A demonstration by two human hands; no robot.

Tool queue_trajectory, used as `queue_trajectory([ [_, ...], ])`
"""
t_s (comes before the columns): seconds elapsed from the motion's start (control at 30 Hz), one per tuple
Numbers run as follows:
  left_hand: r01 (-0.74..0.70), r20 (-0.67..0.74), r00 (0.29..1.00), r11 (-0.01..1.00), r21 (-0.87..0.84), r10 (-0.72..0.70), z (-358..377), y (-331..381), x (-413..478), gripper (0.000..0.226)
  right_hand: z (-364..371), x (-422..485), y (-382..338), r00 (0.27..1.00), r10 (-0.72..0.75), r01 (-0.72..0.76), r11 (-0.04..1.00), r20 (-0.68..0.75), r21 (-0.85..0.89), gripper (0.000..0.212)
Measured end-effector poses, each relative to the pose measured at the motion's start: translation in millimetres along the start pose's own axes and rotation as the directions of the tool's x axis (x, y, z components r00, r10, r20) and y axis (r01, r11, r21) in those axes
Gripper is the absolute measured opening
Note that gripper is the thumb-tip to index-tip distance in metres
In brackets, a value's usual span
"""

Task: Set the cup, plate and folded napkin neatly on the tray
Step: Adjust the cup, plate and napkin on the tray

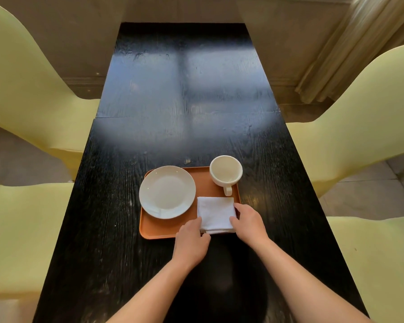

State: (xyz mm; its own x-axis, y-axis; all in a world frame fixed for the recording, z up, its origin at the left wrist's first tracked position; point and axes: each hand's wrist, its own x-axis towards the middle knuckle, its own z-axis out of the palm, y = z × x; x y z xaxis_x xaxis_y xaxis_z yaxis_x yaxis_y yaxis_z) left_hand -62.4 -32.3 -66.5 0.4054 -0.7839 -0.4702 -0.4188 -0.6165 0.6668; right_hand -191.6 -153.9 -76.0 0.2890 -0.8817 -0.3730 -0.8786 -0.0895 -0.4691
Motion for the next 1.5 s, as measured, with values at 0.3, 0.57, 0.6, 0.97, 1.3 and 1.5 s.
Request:
queue_trajectory([
  [0.3,0.005,0.006,1.0,1.0,-0.001,-0.005,6,-10,-1,0.058,9,-13,16,0.997,0.055,-0.054,0.998,-0.047,0.021,0.043],
  [0.57,-0.035,-0.055,0.998,0.998,0.058,0.038,7,-8,6,0.057,7,-10,12,0.993,0.062,-0.056,0.996,-0.101,0.062,0.039],
  [0.6,-0.055,-0.078,0.995,0.995,0.088,0.062,8,-10,3,0.058,7,-12,14,0.992,0.063,-0.055,0.996,-0.113,0.067,0.037],
  [0.97,-0.238,0.008,0.967,0.896,0.376,0.254,13,-26,-7,0.072,14,-22,19,0.991,0.072,-0.065,0.996,-0.117,0.066,0.026],
  [1.3,-0.302,0.07,0.951,0.85,0.431,0.302,12,-29,-2,0.069,8,-22,20,0.991,0.039,-0.028,0.996,-0.129,0.09,0.035],
  [1.5,-0.243,0.02,0.967,0.894,0.378,0.254,9,-25,-5,0.069,6,-26,18,0.992,0.044,-0.032,0.995,-0.122,0.1,0.036],
])
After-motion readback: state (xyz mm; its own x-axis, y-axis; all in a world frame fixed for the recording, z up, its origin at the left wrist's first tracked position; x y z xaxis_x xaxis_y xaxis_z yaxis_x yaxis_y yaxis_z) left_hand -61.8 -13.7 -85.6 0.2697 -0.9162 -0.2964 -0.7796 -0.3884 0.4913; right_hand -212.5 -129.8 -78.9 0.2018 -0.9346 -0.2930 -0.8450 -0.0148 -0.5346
